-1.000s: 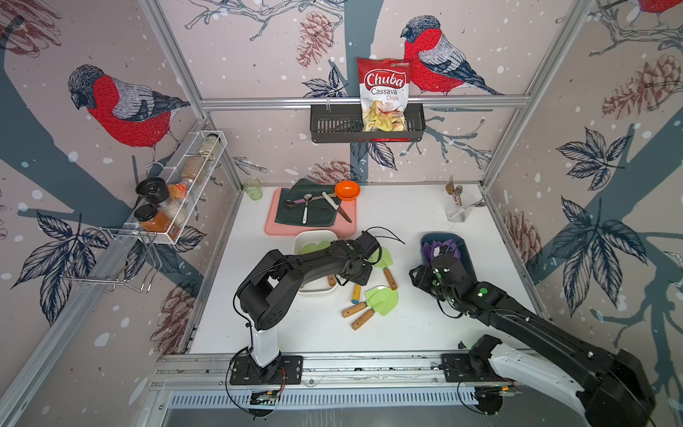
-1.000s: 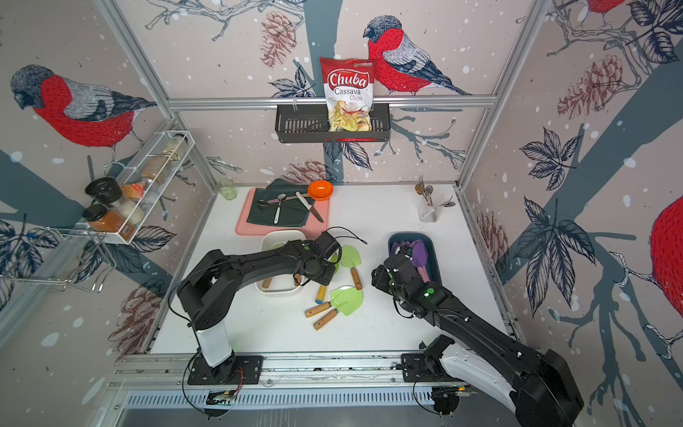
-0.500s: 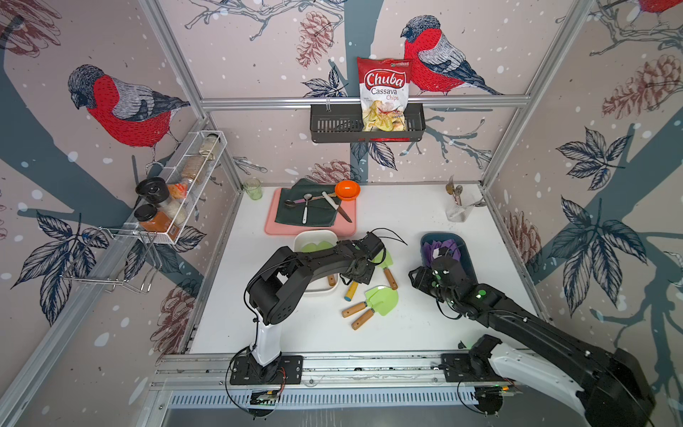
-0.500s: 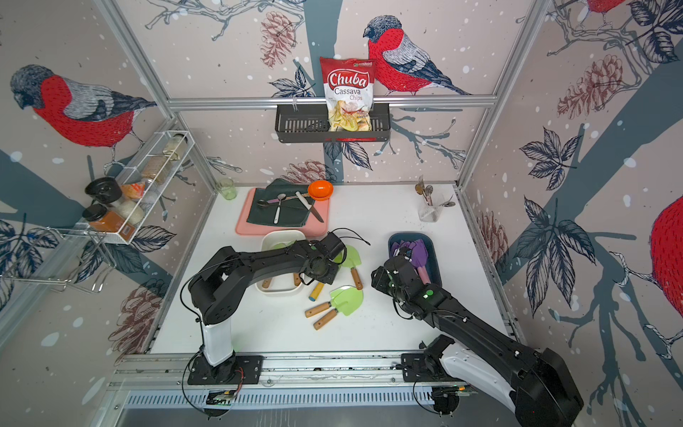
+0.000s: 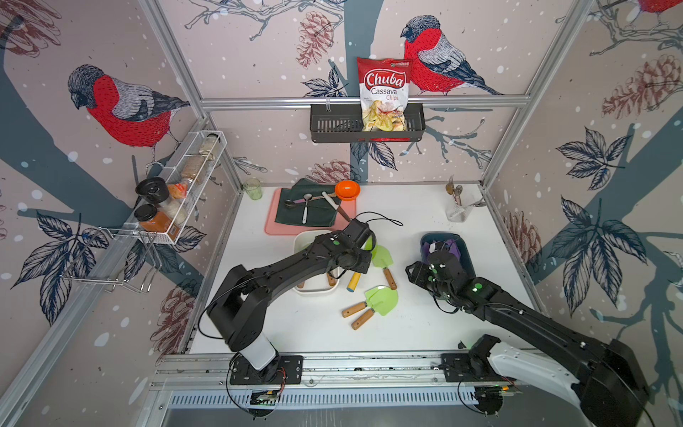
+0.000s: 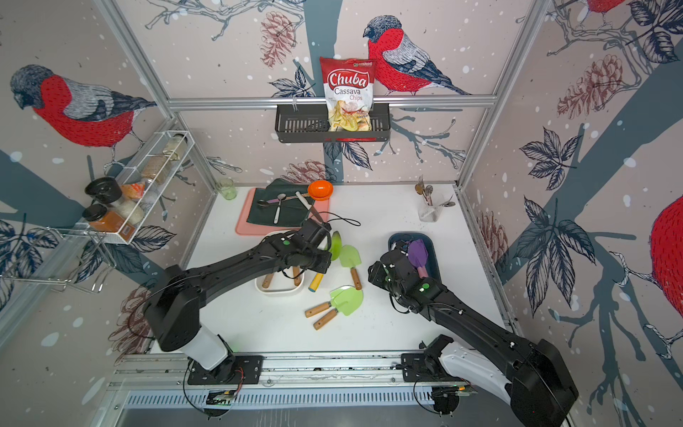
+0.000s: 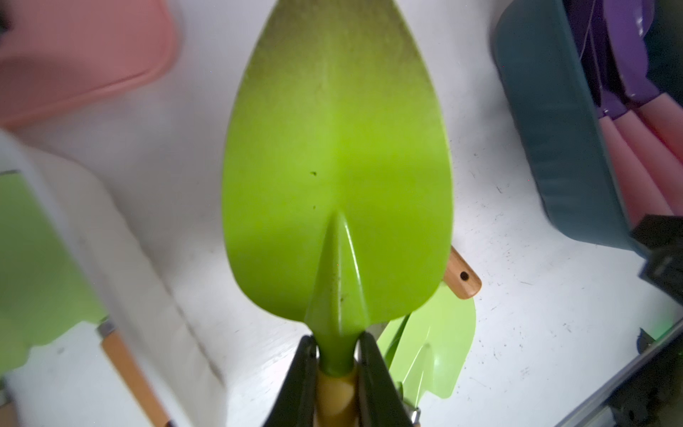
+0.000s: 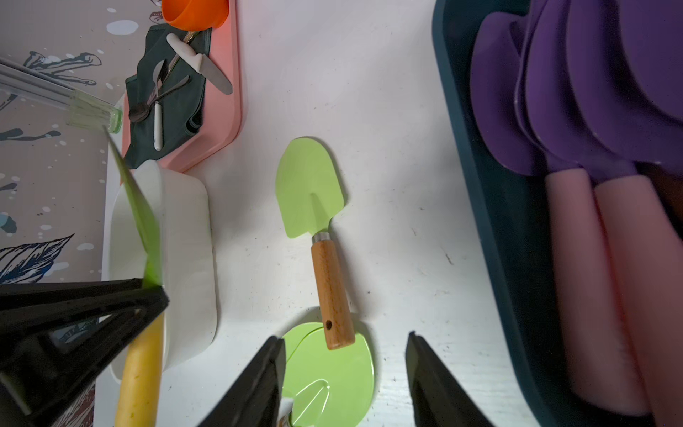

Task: Sort the small shovels by color and place them into the storage box
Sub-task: Pick up the shovel from the center of the board, then place the shovel in the storage box.

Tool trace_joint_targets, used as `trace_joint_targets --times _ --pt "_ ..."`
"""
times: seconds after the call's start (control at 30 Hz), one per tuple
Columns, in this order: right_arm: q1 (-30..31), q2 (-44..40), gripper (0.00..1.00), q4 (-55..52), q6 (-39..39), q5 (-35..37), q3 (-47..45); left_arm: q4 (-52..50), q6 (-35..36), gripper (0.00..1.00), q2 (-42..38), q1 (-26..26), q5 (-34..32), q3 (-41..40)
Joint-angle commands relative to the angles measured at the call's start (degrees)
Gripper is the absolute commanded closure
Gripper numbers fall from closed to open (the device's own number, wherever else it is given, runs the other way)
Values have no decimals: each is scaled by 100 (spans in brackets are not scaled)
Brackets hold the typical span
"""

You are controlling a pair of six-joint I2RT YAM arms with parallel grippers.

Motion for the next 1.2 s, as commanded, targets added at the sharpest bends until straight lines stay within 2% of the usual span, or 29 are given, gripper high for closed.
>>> trace_joint_targets --times 0.0,0.07,0.13,0.3,0.43,0.57,0.9,1.03,1.17 --pt "97 290 43 375 -141 -55 182 303 183 100 -461 644 -24 -489" --pt "200 613 43 537 -236 -110 366 505 221 100 -671 1235 -2 -810" --pt "320 945 43 605 -326 -109 597 674 307 100 -749 1605 -72 -1083" --pt "626 1931 44 362 -692 -116 1469 1097 176 100 -686 2137 62 -1566" --pt "862 2602 44 60 -937 -45 2099 1214 128 100 -591 2187 49 -1770" --pt "969 2982 44 123 -941 -81 2330 1345 33 100 -387 2218 -43 -1913" --pt "995 3041 43 292 -872 -156 2252 1213 -364 92 98 2226 433 -1791" --pt "993 3047 42 254 -859 -122 2217 1223 -467 82 136 2232 462 -1856" --pt "991 3042 41 254 -840 -111 2208 1227 -515 80 180 2242 482 -1862"
